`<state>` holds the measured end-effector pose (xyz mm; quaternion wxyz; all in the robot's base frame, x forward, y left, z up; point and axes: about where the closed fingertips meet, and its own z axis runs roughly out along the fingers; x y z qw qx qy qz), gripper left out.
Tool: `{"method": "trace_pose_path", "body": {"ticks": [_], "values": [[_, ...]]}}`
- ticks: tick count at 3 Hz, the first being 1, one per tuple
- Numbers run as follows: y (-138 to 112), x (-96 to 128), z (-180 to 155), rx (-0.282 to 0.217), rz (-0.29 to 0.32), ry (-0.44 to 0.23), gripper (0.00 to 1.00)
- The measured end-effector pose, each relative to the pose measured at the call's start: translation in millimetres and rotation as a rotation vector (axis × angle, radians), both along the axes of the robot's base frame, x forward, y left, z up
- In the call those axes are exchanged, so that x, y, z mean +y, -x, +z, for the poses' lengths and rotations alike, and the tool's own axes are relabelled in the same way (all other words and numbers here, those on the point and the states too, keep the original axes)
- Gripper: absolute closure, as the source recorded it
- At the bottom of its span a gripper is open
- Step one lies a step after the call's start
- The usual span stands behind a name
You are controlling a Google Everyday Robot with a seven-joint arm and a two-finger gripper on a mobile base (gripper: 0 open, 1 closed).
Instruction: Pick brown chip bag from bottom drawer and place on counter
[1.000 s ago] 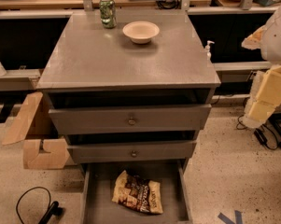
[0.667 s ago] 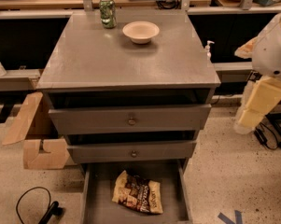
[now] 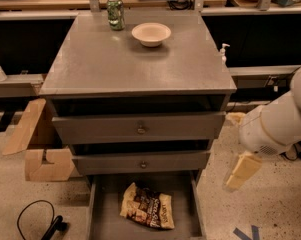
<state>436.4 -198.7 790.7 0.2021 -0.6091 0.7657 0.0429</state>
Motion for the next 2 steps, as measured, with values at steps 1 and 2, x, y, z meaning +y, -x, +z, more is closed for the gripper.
{"method": "trace_pose_path", "body": {"ticks": [1, 2], "values": [[-47.2, 11.1, -59.2, -0.087, -0.012, -0.066, 0.0], [-57.1, 12.9, -55.7, -0.132, -0.031, -0.073, 0.0]]}}
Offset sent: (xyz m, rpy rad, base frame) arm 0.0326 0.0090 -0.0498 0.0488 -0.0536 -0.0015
